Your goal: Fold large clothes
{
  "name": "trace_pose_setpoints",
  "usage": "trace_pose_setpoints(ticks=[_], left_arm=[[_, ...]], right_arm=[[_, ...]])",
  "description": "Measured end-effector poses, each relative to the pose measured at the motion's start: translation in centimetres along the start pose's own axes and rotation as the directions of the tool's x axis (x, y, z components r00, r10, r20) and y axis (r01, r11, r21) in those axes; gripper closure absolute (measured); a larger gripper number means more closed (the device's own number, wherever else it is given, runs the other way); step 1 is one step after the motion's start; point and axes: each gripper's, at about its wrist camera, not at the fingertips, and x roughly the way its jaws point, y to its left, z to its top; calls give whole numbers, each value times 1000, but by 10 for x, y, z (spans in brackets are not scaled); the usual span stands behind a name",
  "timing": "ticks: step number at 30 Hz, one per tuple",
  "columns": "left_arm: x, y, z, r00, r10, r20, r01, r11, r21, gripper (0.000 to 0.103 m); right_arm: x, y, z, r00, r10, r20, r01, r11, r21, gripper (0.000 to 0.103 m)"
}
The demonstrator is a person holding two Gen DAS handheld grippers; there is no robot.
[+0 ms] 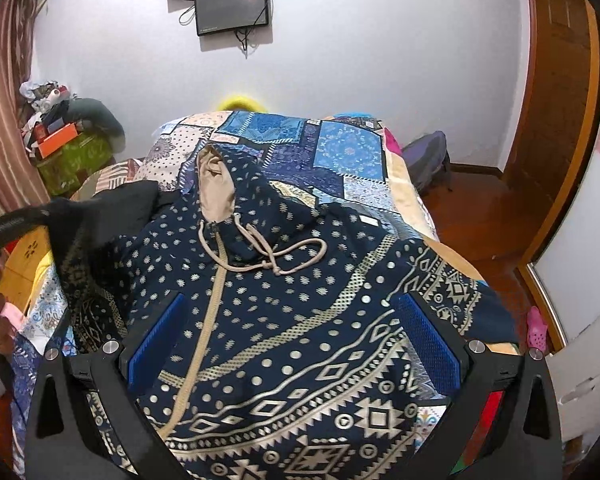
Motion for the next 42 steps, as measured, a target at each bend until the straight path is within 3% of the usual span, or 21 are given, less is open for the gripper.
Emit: trace_pose_setpoints(ticks=[2, 6, 10, 14, 16, 18, 20, 21, 25, 29, 33, 36, 42], left_arm=[[17, -22, -9, 997, -45, -60, 47, 998, 32, 100], [60, -60, -41, 967, -88, -239, 114, 989, 96, 100], [86, -79, -79, 925, -59, -375, 125, 980, 155, 100], [88, -85, -102, 899, -22, -437, 134, 965, 227, 99], [77, -88, -102, 909, -3, -418, 122, 959, 257, 93], [60, -83, -96, 925, 13, -381, 99, 957, 272, 80], [37, -75, -89, 947, 19, -322, 72, 961, 268, 49], [27, -71, -85, 956, 21, -293, 59, 964, 261, 44], [-9, -50, -65, 979, 56, -196, -6, 969, 248, 41], [-41, -21, -48, 990, 97, -100, -76, 977, 197, 35], [-67, 11, -37, 984, 176, -6, -173, 974, 145, 33], [-87, 37, -35, 975, 220, 44, -223, 970, 101, 22], [-112, 84, -42, 933, 348, 89, -353, 934, 46, 16]], right_arm=[[-1, -4, -1, 1000, -4, -3, 4, 1000, 2, 0], [0, -12, -4, 1000, 1, -11, -1, 1000, 13, 0], [3, -18, -7, 1000, -1, -28, 1, 1000, 14, 0], [4, -18, -8, 999, -4, -42, 4, 1000, 2, 0], [3, -15, -7, 999, -10, -40, 10, 1000, -9, 0], [3, -13, -6, 999, -14, -35, 13, 1000, -21, 0], [1, -8, -4, 999, -15, -28, 14, 999, -32, 0], [1, -7, -3, 1000, -12, -26, 12, 999, -35, 0], [-1, 5, 3, 999, 39, -19, -40, 998, -57, 0], [-2, 25, 14, 993, 116, -22, -118, 988, -101, 0], [1, 55, 21, 990, 140, -16, -141, 974, -177, 0], [8, 83, 25, 985, 171, -31, -173, 953, -247, 0], [42, 153, 18, 959, 242, -148, -281, 876, -391, 0]])
